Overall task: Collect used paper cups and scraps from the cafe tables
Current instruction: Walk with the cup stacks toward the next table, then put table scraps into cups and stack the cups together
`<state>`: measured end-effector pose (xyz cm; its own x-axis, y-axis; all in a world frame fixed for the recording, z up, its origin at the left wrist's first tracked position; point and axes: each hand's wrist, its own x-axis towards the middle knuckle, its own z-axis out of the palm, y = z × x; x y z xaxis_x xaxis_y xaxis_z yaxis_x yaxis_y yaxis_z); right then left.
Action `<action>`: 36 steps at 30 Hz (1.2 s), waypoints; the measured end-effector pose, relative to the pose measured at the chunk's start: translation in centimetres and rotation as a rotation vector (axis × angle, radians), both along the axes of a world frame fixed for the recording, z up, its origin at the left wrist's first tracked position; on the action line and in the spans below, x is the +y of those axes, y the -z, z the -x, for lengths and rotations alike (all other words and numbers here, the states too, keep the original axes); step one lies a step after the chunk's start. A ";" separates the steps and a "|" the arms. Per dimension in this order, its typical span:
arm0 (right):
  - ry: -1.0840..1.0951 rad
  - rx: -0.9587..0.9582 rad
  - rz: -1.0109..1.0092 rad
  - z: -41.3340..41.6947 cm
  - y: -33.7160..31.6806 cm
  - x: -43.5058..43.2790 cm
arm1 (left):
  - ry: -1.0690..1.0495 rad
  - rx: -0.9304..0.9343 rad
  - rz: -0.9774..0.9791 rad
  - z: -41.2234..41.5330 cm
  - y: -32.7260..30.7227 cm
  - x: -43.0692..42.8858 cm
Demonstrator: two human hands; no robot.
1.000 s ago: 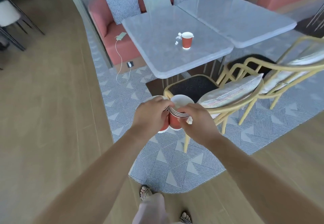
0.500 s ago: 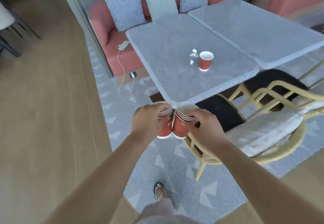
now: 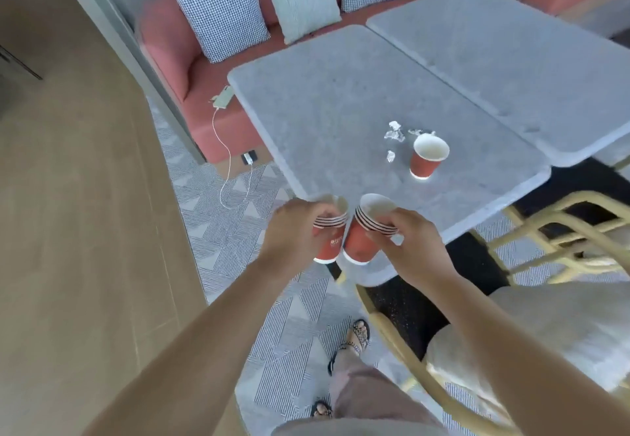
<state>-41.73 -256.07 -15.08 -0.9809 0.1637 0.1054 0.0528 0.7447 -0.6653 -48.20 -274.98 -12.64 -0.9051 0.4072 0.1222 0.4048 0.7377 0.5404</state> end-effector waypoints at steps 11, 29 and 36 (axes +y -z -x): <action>0.030 -0.075 -0.038 12.0 2.8 3.7 | 0.033 -0.134 0.120 13.0 2.9 5.4; 0.217 -0.119 -0.100 18.5 5.3 5.0 | 0.434 -0.078 0.202 23.9 7.3 9.7; 0.322 -0.060 -0.091 21.3 3.3 6.1 | 0.554 -0.041 0.142 27.9 5.5 11.3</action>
<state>-63.00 -249.96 -18.38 -0.8852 0.4587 0.0771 0.3322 0.7394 -0.5856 -76.09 -263.71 -18.10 -0.5548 0.8319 0.0013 0.7324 0.4877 0.4751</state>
